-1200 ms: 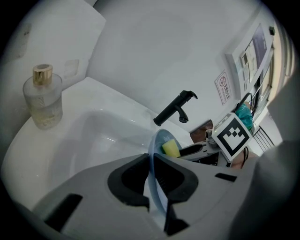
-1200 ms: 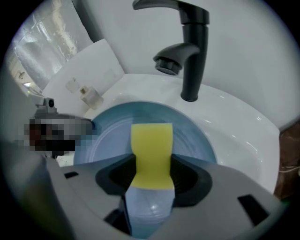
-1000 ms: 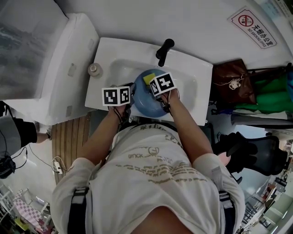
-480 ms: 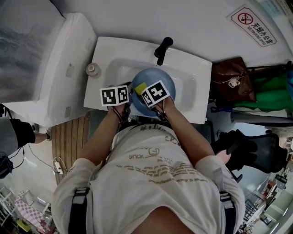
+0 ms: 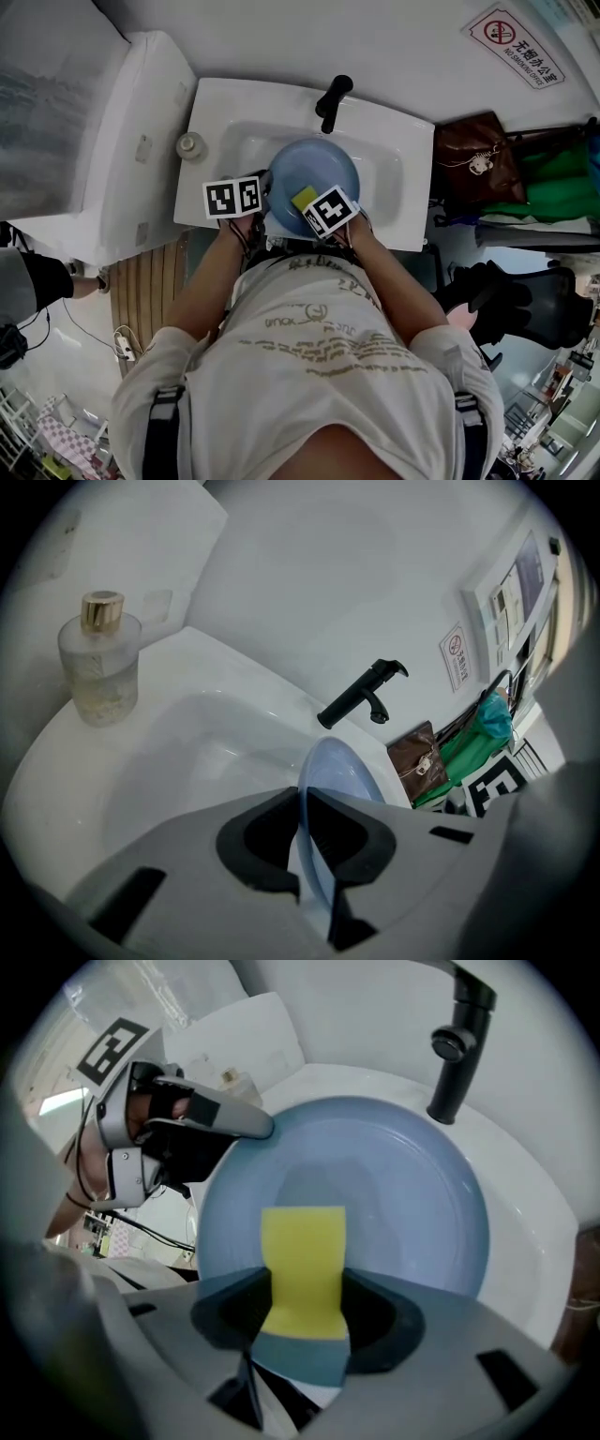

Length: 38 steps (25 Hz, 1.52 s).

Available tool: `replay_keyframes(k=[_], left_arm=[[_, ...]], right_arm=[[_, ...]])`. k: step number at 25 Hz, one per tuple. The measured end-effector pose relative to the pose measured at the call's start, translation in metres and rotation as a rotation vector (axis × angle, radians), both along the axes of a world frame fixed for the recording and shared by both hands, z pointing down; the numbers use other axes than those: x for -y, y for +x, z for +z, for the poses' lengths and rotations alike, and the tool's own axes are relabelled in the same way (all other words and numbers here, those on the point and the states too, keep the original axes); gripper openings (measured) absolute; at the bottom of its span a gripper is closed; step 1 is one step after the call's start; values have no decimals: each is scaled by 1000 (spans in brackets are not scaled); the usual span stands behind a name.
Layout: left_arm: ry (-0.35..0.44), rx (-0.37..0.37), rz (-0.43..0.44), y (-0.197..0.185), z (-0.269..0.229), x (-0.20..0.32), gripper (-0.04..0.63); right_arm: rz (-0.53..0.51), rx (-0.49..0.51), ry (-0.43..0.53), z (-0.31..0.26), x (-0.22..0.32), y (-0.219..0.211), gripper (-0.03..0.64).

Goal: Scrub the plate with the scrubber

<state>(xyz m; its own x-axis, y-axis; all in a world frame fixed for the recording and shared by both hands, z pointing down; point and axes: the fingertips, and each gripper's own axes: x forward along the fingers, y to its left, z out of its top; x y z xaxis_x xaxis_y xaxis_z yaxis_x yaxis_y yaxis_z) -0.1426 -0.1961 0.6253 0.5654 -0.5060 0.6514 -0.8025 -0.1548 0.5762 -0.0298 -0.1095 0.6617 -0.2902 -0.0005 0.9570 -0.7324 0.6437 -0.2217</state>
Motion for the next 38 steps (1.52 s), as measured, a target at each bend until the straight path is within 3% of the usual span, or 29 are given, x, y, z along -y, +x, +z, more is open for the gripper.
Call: replay_keyframes(k=[11,15,21,28,38], left_arm=[[20,4,16,-1,-5,0,43],[24,-2,10,-2,-5,0,43],[30,9,12,-1,-7,0,43],[36,17,2,0,-7,1,43],[30,20,-1,-2,-5,0,43]], right_arm=[[258,-53,16,11,49,63,227],[328,-16,-7,10,67,60,227],[269,13,8,0,75,25,227],[122,35,28,-11,58,-21,227],[77,18,-25,-5,11,-8,227]])
